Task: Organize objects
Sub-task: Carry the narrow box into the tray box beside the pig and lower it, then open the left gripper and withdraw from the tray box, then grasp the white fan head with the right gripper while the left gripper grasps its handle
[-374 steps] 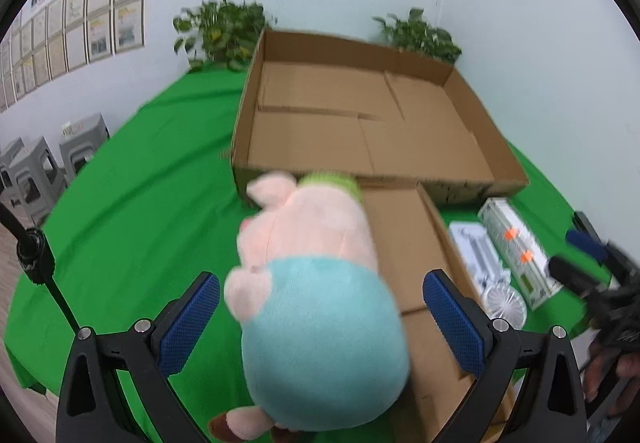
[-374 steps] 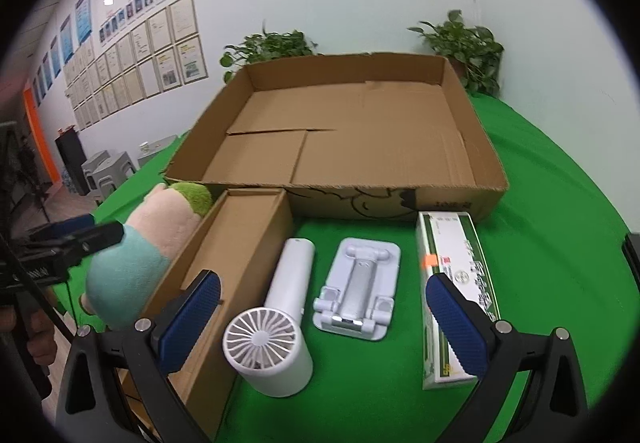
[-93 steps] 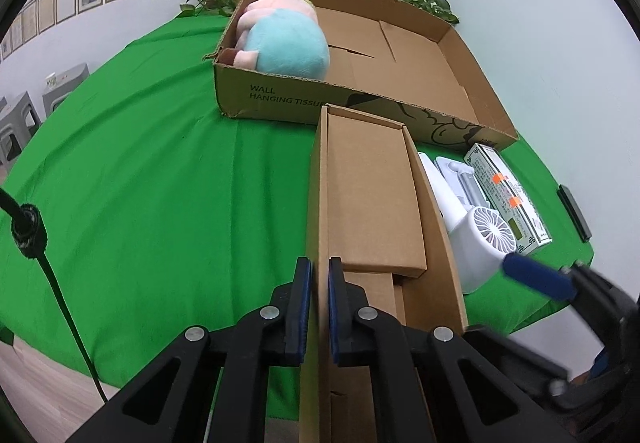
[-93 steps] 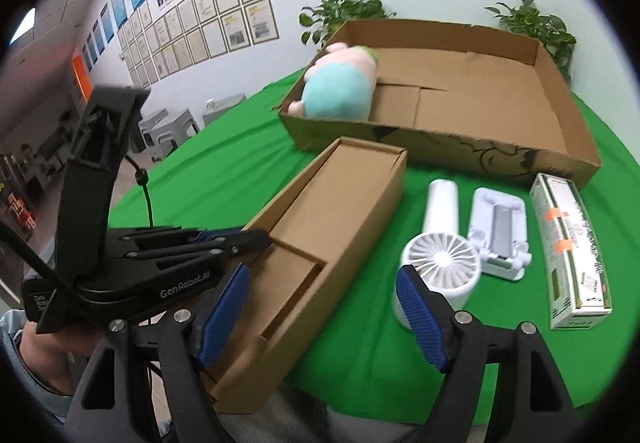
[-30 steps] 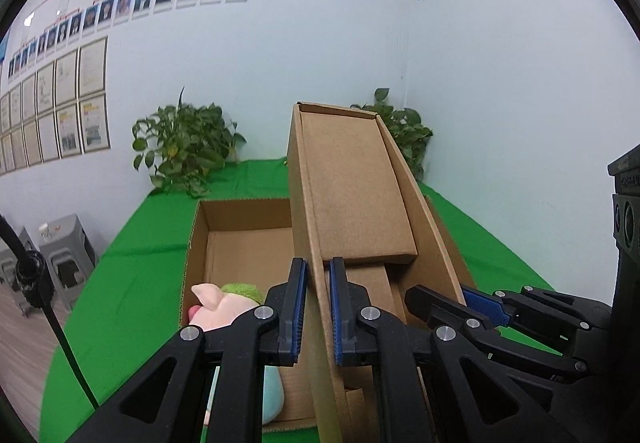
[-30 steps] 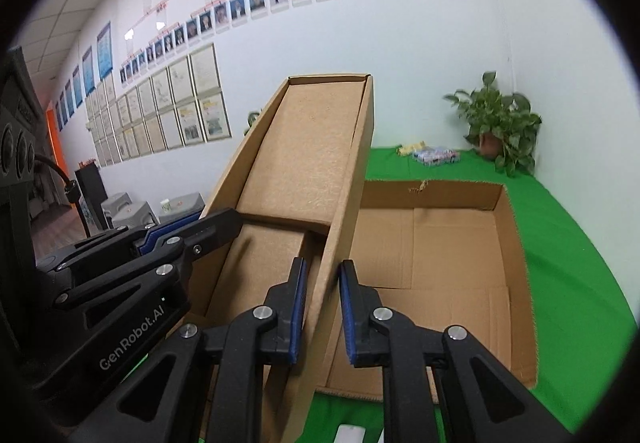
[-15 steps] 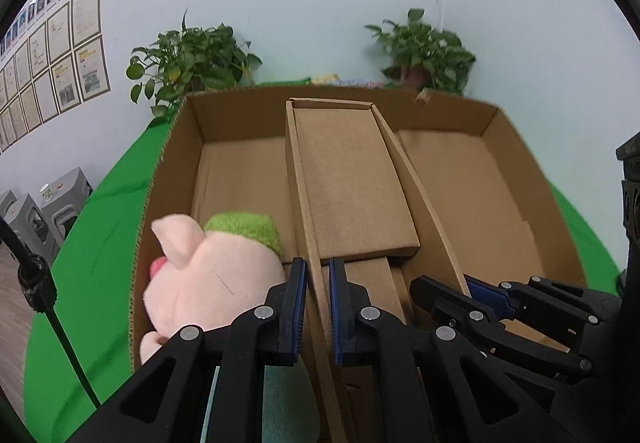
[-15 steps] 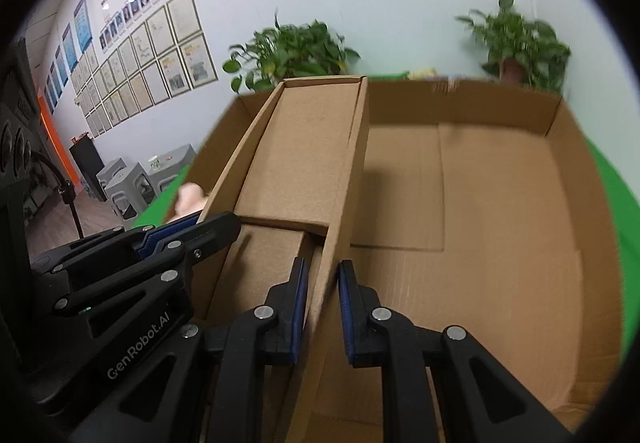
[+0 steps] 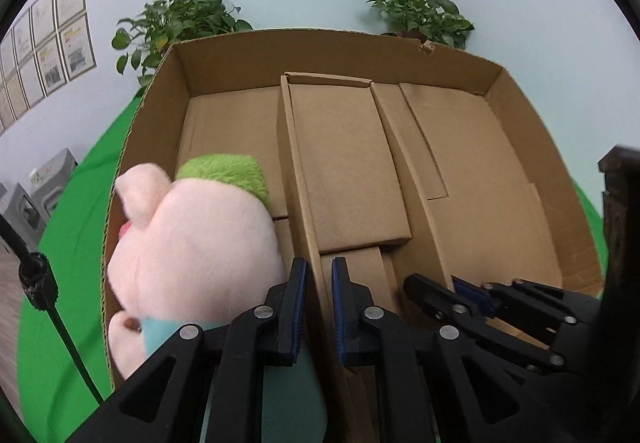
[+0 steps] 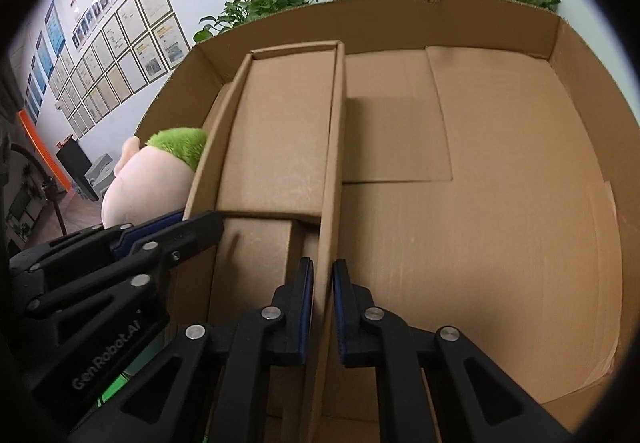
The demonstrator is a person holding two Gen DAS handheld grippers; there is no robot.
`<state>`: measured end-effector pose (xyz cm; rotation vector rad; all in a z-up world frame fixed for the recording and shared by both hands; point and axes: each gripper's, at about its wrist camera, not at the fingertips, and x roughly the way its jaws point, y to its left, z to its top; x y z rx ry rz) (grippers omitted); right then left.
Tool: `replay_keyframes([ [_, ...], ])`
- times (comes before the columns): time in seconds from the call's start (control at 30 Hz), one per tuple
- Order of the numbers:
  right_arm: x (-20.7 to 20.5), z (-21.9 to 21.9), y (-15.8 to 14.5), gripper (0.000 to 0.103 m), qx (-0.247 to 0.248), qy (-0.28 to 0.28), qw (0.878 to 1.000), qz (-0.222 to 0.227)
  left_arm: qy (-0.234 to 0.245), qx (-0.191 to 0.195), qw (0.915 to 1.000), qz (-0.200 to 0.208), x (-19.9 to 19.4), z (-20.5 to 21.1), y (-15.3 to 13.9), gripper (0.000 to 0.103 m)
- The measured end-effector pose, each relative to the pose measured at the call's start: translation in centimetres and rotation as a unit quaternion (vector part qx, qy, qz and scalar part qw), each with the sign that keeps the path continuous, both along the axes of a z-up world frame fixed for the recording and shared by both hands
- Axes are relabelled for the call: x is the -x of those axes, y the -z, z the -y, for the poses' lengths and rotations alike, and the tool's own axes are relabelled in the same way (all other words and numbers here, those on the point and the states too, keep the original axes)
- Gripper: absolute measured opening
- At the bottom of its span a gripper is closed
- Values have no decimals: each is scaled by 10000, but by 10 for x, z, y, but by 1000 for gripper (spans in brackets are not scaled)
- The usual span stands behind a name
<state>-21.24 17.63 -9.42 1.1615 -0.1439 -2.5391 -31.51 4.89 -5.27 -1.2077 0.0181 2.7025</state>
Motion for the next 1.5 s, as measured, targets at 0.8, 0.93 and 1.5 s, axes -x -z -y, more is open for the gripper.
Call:
replay_keyframes([
  [0.8, -105, -40, -69, 89, -229, 218, 9918, -1237, -656, 332, 9808, -1805, -167, 34, -84, 94],
  [0.93, -145, -62, -65, 90, 82, 170, 9927, -1195, -572, 232, 9813, -1822, -197, 29, -91, 94],
  [1.5, -244, -46, -31, 90, -72, -704, 9899, -1232, -253, -105, 9926, -1182, -265, -11, -68, 94],
])
